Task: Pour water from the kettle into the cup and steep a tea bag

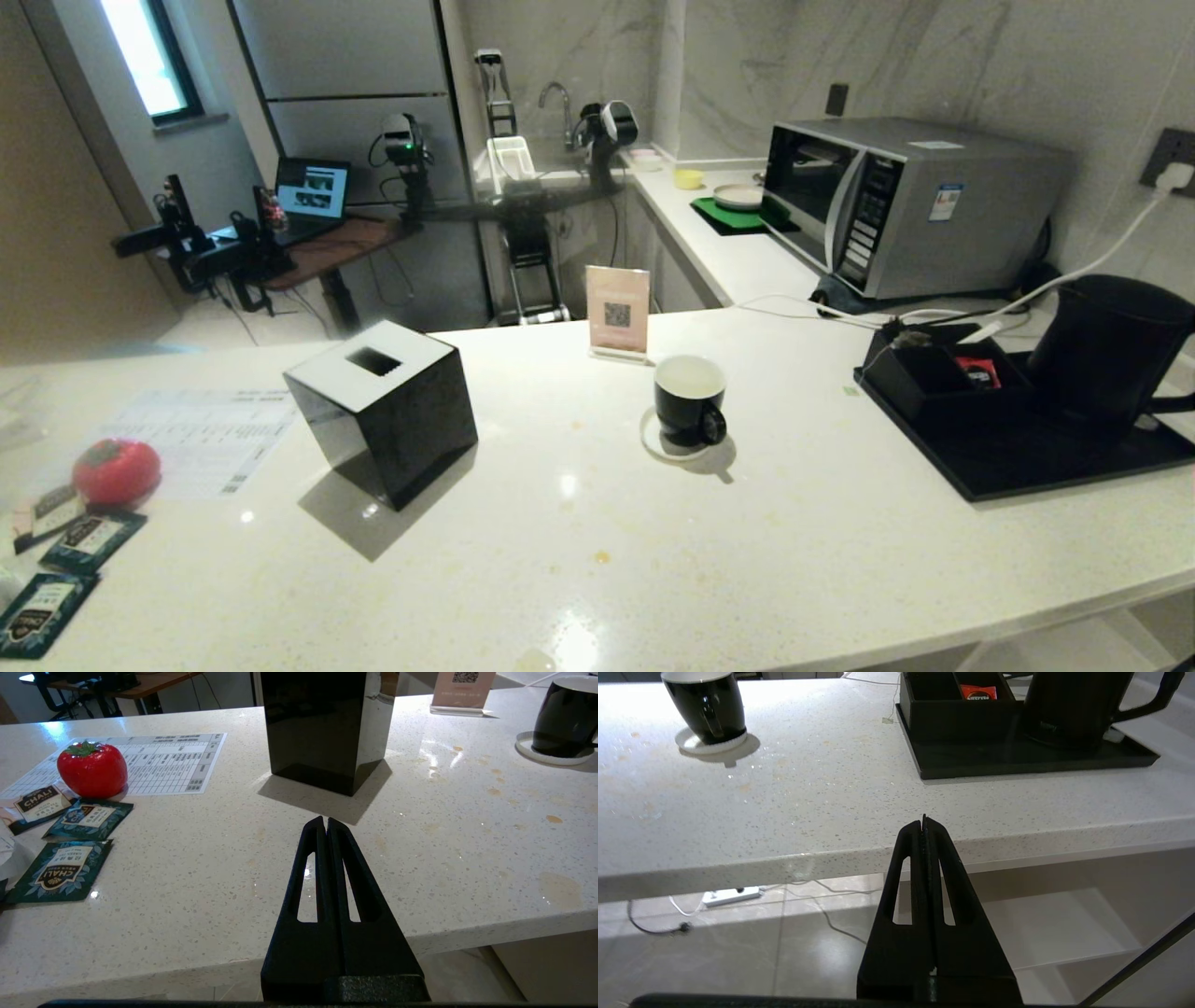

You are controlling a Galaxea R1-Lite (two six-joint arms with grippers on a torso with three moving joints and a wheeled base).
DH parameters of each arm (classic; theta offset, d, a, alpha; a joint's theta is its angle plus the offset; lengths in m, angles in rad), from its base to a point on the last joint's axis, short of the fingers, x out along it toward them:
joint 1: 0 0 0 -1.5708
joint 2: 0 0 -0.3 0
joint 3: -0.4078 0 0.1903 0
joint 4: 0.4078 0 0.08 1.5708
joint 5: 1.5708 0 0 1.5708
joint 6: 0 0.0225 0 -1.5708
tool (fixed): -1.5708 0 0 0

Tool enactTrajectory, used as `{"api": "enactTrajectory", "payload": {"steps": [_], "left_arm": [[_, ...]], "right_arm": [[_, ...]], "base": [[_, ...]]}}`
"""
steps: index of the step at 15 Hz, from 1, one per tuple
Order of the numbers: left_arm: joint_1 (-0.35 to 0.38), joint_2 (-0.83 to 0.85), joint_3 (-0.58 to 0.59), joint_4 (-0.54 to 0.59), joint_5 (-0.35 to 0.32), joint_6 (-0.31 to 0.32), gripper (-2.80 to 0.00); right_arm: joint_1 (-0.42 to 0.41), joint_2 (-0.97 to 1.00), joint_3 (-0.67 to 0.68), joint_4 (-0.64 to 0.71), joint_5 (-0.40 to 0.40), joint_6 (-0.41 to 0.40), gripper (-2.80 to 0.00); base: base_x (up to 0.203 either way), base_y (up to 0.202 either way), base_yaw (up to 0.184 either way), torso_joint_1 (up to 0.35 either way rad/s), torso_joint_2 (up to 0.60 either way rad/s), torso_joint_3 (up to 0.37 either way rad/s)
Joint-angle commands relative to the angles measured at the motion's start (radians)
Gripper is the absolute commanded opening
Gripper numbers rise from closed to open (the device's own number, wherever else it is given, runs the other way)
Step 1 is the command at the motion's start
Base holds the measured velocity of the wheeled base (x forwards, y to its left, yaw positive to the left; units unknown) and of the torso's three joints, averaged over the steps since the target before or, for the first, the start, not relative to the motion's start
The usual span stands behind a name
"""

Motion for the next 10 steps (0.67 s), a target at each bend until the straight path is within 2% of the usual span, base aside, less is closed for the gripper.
{"api": "enactTrajectory", "payload": {"steps": [1,4,6,10], "left_arm": [[0.0,0.001,0.0,0.0,0.001,-0.005,-2.8],[0.0,0.001,0.0,0.0,0.007,-0.019,-2.8],[0.0,0.001,0.0,0.0,0.009,-0.02,-2.8],[0.0,0.001,0.0,0.0,0.009,-0.02,-2.8]], "right_arm": [[0.0,0.002,0.0,0.001,0.0,-0.01,-2.8],[0.0,0.002,0.0,0.002,0.004,0.008,-2.8],[0.0,0.002,0.0,-0.007,-0.004,0.06,-2.8],[0.002,0.006,-0.048,-0.034,0.001,0.068,-2.8]], "base": [[0.0,0.0,0.0,0.0,0.0,0.0],[0.0,0.0,0.0,0.0,0.0,0.0],[0.0,0.0,0.0,0.0,0.0,0.0],[0.0,0.0,0.0,0.0,0.0,0.0]]}}
